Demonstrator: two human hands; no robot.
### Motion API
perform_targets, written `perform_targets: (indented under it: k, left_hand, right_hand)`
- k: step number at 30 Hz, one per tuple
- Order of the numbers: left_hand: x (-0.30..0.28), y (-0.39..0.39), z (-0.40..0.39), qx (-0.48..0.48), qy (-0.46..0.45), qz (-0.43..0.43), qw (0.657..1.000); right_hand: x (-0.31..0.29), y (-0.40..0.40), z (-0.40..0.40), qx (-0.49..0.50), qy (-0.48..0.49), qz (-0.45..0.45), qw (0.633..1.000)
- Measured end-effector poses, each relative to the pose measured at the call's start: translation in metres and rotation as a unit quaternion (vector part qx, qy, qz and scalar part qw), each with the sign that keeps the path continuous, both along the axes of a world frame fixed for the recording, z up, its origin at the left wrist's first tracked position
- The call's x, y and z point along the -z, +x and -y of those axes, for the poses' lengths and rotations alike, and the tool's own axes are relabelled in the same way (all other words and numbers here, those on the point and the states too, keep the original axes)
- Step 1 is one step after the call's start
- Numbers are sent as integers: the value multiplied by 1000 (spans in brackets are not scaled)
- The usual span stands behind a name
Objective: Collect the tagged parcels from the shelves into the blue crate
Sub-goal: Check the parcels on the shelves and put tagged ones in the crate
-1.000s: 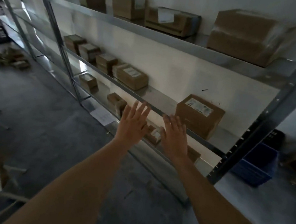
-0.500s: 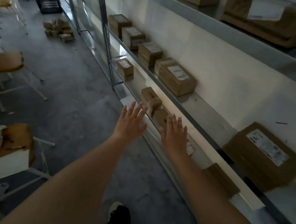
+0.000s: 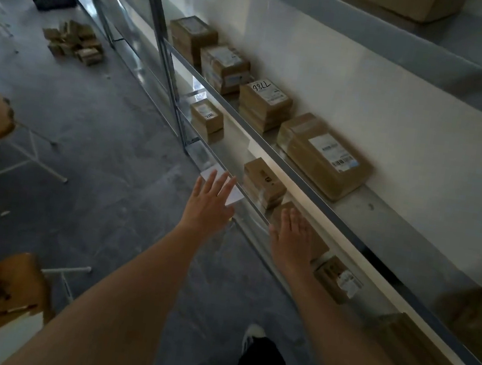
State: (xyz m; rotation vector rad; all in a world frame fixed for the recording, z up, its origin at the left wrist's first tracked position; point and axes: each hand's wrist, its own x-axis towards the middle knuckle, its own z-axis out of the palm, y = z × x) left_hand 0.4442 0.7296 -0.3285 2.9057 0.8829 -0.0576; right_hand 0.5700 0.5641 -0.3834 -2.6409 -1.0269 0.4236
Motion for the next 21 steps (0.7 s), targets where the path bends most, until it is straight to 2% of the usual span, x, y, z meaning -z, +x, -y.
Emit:
perform_targets:
  k: [9, 13, 16, 21]
  left_hand:
    - [30, 70, -87, 20, -29, -26, 999]
    - [43, 85, -130, -5, -63, -61, 996]
    - [57, 90, -161, 12, -80, -96, 992]
    - [76, 111, -216, 84, -94, -137, 983]
  right_hand:
    - [34, 67, -88, -17, -53, -18, 998]
    - [42, 82, -124, 8, -56, -60, 997]
    - [53, 80, -142, 5, -80, -65, 995]
    - [76, 69, -171, 92, -97, -123, 983]
